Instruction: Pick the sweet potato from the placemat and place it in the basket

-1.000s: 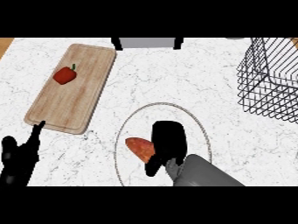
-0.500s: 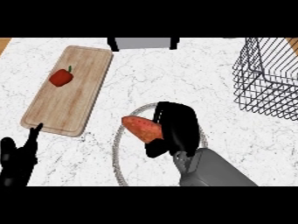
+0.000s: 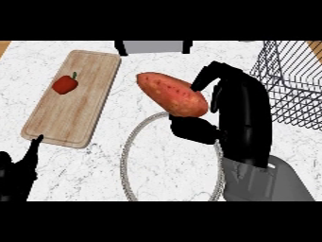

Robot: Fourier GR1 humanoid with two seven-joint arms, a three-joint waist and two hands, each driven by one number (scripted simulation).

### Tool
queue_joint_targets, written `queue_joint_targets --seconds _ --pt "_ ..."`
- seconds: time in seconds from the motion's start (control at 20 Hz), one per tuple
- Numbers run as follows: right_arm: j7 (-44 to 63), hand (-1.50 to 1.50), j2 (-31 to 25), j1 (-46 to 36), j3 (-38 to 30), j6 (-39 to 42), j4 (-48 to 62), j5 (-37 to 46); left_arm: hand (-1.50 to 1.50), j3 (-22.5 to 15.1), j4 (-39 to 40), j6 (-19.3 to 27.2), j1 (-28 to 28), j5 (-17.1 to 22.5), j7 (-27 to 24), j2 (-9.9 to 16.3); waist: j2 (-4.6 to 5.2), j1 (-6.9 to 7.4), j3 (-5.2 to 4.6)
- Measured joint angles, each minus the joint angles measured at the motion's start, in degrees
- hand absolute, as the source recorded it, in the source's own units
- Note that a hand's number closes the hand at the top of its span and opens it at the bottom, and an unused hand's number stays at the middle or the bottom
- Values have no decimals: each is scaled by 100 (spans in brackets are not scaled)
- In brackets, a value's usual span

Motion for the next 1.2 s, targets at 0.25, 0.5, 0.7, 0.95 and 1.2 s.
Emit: queue_joint_targets --seconds 0.25,0.5,0.7,0.95,1.2 --pt "232 150 -303 -448 -926 507 -586 44 0 7 -20 -14 -39 -30 85 -34 7 22 -9" --pt "283 150 -705 -931 -1949 1011 -772 -306 0 25 -17 -65 -93 -32 155 -61 19 63 -15" --pt "222 150 -1048 -1106 -2608 1330 -629 -633 0 18 -20 -67 -96 -97 98 -115 26 93 -7" --pt "63 150 -1481 -1365 -3286 1617 -106 -1020 0 -48 -122 -6 -70 -249 121 -191 42 160 -7" --pt "-319 150 -1853 -1330 -3689 1767 540 -1284 0 -51 -103 -57 -129 -282 153 -244 60 202 -5"
